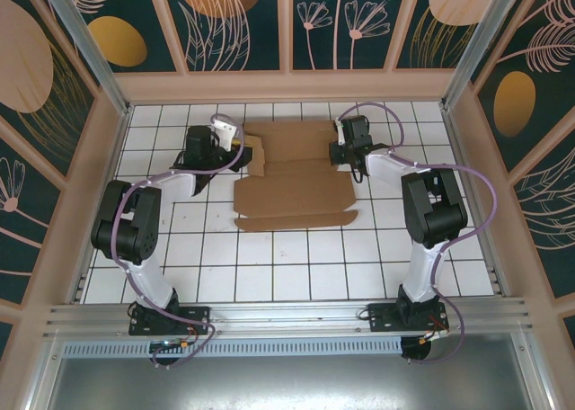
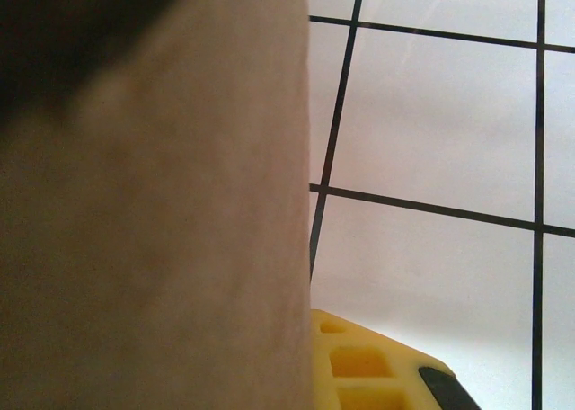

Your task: Fold the paper box

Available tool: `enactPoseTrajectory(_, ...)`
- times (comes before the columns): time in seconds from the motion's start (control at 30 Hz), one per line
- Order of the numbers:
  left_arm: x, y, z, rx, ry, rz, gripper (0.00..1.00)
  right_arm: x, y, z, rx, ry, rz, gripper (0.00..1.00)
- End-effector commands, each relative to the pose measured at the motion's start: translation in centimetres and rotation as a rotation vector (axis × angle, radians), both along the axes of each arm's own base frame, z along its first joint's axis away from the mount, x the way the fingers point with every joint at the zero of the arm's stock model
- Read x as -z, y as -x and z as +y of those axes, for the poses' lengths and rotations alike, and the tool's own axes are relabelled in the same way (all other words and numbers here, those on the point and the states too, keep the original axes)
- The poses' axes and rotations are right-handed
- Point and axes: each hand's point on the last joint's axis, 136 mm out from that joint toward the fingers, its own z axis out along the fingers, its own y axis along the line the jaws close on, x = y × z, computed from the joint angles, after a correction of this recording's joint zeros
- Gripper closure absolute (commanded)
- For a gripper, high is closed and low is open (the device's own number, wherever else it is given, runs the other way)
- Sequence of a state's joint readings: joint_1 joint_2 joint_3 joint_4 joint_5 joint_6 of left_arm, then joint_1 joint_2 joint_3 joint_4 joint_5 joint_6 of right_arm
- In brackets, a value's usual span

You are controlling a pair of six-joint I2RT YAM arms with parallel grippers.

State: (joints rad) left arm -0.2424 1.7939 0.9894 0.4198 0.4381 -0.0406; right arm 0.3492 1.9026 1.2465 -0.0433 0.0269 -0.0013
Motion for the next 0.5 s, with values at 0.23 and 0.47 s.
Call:
enactPoseTrajectory(0.23,0.5,-3.7,2.9,-0.252,-0.149,0.01,0.59,0.0,1.3,0.9,-0.06,0.023,0.031,1.0)
enactPoseTrajectory(0.47,1.9,-4.9,2.8,-0.282,-0.159,0.08,0.57,0.0,1.5,1.3,-0.07,0.023,0.034,1.0)
